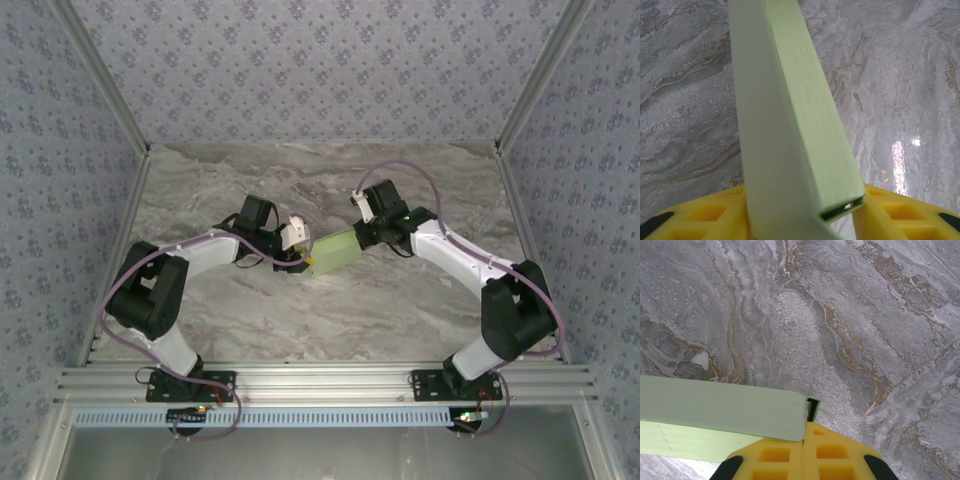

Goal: Fold the paper box

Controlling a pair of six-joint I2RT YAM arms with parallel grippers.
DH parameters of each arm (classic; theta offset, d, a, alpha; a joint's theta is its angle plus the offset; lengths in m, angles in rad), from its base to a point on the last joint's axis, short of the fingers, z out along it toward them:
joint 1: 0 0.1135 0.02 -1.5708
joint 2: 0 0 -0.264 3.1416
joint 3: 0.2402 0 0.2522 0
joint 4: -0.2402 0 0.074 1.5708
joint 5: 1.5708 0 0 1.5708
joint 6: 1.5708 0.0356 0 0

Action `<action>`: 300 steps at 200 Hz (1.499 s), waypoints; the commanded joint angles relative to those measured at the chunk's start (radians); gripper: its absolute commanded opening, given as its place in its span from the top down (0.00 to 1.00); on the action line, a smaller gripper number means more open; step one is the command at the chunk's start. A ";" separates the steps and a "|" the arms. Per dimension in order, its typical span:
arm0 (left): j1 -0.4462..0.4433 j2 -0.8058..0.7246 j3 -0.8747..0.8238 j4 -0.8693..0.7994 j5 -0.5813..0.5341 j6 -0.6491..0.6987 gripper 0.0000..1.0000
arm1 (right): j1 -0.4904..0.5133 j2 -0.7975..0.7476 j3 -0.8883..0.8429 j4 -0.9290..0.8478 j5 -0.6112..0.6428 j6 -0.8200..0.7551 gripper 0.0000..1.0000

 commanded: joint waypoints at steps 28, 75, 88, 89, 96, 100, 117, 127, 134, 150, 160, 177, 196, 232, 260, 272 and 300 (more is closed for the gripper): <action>-0.007 -0.050 -0.017 0.040 -0.004 -0.053 0.41 | 0.032 0.010 -0.005 -0.118 0.050 0.046 0.96; -0.006 -0.098 -0.046 0.074 -0.031 -0.133 0.36 | 0.044 0.014 0.006 -0.131 0.069 0.049 0.96; -0.011 -0.133 -0.075 0.122 -0.079 -0.206 0.36 | 0.046 0.015 0.010 -0.133 0.072 0.049 0.96; -0.012 -0.138 -0.078 0.127 -0.086 -0.212 0.36 | 0.046 0.015 0.011 -0.133 0.072 0.049 0.96; -0.021 -0.161 -0.101 0.167 -0.140 -0.260 0.36 | 0.048 0.015 0.013 -0.133 0.073 0.049 0.96; -0.026 -0.176 -0.115 0.190 -0.179 -0.287 0.36 | 0.050 0.016 0.014 -0.134 0.073 0.049 0.96; -0.053 -0.229 -0.156 0.231 -0.295 -0.365 0.35 | 0.055 0.022 0.021 -0.138 0.074 0.052 0.96; -0.074 -0.252 -0.164 0.222 -0.344 -0.390 0.36 | 0.058 0.023 0.025 -0.141 0.078 0.051 0.96; -0.091 -0.267 -0.168 0.217 -0.393 -0.414 0.36 | 0.060 0.022 0.027 -0.144 0.080 0.051 0.96; -0.124 -0.298 -0.173 0.194 -0.502 -0.469 0.37 | 0.062 0.022 0.029 -0.149 0.085 0.051 0.96; -0.150 -0.312 -0.172 0.171 -0.561 -0.497 0.38 | 0.062 0.020 0.030 -0.152 0.088 0.051 0.96; -0.193 -0.318 -0.153 0.123 -0.642 -0.549 0.41 | 0.062 0.021 0.032 -0.152 0.089 0.052 0.96; -0.225 -0.304 -0.125 0.072 -0.711 -0.605 0.47 | 0.065 0.022 0.031 -0.153 0.089 0.055 0.96; -0.242 -0.289 -0.098 0.041 -0.743 -0.656 0.60 | 0.067 0.022 0.029 -0.154 0.093 0.054 0.96; -0.255 -0.284 -0.086 0.039 -0.745 -0.651 0.63 | 0.068 0.021 0.029 -0.154 0.094 0.054 0.96; -0.257 -0.276 -0.074 0.029 -0.751 -0.648 0.63 | 0.067 0.023 0.029 -0.152 0.093 0.054 0.96; -0.259 -0.270 -0.049 0.006 -0.765 -0.637 0.75 | 0.067 0.026 0.029 -0.154 0.094 0.055 0.96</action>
